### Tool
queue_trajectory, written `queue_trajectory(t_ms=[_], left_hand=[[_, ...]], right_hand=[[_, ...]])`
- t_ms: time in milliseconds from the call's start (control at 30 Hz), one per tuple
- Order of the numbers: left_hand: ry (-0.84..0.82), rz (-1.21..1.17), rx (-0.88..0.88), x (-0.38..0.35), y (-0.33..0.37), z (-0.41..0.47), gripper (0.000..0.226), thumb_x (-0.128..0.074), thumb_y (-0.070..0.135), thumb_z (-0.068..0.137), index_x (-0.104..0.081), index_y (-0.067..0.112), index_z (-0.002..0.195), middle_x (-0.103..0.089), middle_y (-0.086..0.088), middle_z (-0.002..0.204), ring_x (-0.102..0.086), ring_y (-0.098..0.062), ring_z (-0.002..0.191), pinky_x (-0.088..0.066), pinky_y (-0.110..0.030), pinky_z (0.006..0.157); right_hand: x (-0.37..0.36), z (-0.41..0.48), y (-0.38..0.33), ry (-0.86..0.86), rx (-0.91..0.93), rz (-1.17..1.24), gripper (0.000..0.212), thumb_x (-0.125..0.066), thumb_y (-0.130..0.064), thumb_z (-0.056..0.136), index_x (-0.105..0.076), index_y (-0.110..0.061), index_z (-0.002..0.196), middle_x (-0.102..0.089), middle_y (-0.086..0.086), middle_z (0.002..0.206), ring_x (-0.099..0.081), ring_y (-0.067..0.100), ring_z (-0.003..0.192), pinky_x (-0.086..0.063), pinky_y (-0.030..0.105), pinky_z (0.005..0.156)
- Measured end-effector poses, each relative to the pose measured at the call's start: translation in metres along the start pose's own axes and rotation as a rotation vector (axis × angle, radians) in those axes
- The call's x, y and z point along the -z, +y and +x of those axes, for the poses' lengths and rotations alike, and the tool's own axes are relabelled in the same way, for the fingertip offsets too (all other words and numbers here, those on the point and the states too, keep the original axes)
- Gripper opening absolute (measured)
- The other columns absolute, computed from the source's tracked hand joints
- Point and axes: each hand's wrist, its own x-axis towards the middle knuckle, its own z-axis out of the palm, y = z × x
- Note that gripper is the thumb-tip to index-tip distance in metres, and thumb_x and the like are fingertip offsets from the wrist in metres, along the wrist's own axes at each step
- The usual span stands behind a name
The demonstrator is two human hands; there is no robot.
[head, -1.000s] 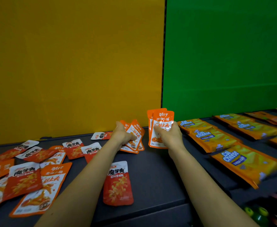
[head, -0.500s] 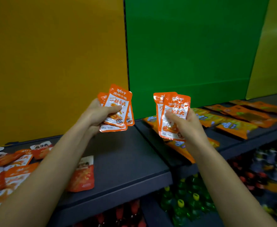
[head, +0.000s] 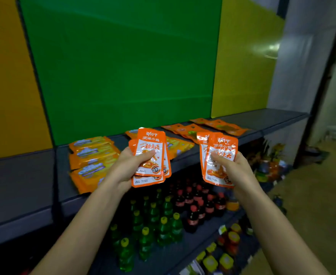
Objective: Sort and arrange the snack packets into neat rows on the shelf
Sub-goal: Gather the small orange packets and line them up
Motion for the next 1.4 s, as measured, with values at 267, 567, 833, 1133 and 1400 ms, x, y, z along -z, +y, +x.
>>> queue_trajectory(t_ms=[267, 567, 833, 1133, 1400], left_hand=[[-0.093, 0.000, 0.087, -0.119, -0.041, 0.046, 0.019, -0.065, 0.011, 0.084, -0.060, 0.011, 0.103, -0.070, -0.009, 0.084, -0.070, -0.016, 0.055, -0.057, -0.030, 0.050], [-0.177, 0.009, 0.101, -0.225, -0.067, 0.126, 0.032, -0.066, 0.013, 0.083, -0.057, 0.009, 0.113, -0.070, -0.009, 0.089, -0.070, -0.016, 0.058, -0.059, -0.033, 0.056], [-0.190, -0.023, 0.044, -0.313, -0.068, 0.231, 0.014, -0.063, 0.011, 0.085, -0.060, 0.010, 0.099, -0.069, -0.011, 0.086, -0.069, -0.014, 0.053, -0.058, -0.032, 0.053], [-0.138, -0.003, 0.070, -0.379, -0.090, 0.309, 0.042, -0.068, 0.014, 0.082, -0.051, 0.006, 0.120, -0.068, -0.016, 0.107, -0.069, -0.027, 0.081, -0.057, -0.037, 0.063], [-0.029, 0.021, 0.031, -0.447, -0.105, 0.358, 0.038, -0.065, 0.014, 0.084, -0.051, 0.009, 0.119, -0.069, -0.013, 0.102, -0.069, -0.024, 0.077, -0.057, -0.034, 0.061]], right_hand=[[0.116, 0.044, 0.010, 0.093, -0.049, -0.048, 0.031, -0.063, -0.020, 0.087, -0.058, -0.009, 0.116, -0.070, 0.009, 0.103, -0.068, 0.020, 0.082, -0.052, 0.030, 0.064], [0.192, 0.125, 0.023, 0.129, -0.020, -0.026, 0.027, -0.062, -0.020, 0.088, -0.059, -0.011, 0.114, -0.071, 0.007, 0.100, -0.069, 0.022, 0.083, -0.056, 0.037, 0.075], [0.236, 0.239, 0.008, 0.135, 0.037, -0.022, 0.010, -0.062, -0.017, 0.089, -0.059, -0.018, 0.098, -0.069, 0.003, 0.093, -0.066, 0.016, 0.076, -0.055, 0.025, 0.066], [0.297, 0.334, 0.030, 0.176, -0.042, 0.004, 0.006, -0.064, -0.018, 0.087, -0.062, -0.018, 0.092, -0.070, 0.002, 0.085, -0.067, 0.016, 0.071, -0.052, 0.026, 0.060], [0.331, 0.433, 0.041, -0.024, -0.067, 0.050, 0.006, -0.064, -0.017, 0.085, -0.064, -0.017, 0.091, -0.073, 0.003, 0.079, -0.070, 0.012, 0.060, -0.055, 0.024, 0.058]])
